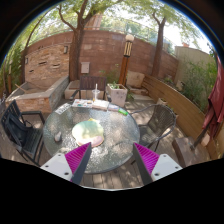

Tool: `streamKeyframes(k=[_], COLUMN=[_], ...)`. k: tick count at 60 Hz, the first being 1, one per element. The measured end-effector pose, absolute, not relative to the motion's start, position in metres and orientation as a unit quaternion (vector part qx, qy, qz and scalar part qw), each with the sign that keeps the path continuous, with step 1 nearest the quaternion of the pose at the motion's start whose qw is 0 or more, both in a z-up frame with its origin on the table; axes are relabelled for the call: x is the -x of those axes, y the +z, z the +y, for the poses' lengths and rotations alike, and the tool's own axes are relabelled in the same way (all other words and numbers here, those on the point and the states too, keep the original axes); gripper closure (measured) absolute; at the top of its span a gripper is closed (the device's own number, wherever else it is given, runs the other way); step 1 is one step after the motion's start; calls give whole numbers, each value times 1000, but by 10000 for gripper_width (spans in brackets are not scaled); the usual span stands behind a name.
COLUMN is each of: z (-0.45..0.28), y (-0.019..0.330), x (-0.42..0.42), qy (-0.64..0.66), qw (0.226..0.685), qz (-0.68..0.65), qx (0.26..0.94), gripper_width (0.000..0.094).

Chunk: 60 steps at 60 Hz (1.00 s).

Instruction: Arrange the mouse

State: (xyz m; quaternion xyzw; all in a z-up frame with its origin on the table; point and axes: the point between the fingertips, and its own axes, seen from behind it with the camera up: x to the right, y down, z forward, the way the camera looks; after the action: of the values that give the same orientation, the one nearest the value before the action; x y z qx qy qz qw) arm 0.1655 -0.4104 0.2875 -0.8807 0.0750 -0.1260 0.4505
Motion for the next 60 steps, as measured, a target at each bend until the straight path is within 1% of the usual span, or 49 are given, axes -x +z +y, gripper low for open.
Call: streamKeyframes(k=[5,7,13,20,28,33,37,43,51,58,60], z=[-422,-427,-433,-427,-386,-343,-302,-238,-170,-141,-136], y=[271,257,196,136,83,61,51,37,16,-6,-10], x=[-163,-161,-144,-98,-30,9,36,70,96,104,106], qy=[-124,-121,-109,-83,-40,-24,-15,1,3,-1,0], qw=[427,417,388,358,357,368,382,397,400,387,383], qz=[76,75,61,31,-7,-27,-35,-30,-24,-27,-28], qx=[892,898,913,929,933,929,923,917,916,922,923], gripper_width=[91,90,91,95,86,85,75,88,90,151,190])
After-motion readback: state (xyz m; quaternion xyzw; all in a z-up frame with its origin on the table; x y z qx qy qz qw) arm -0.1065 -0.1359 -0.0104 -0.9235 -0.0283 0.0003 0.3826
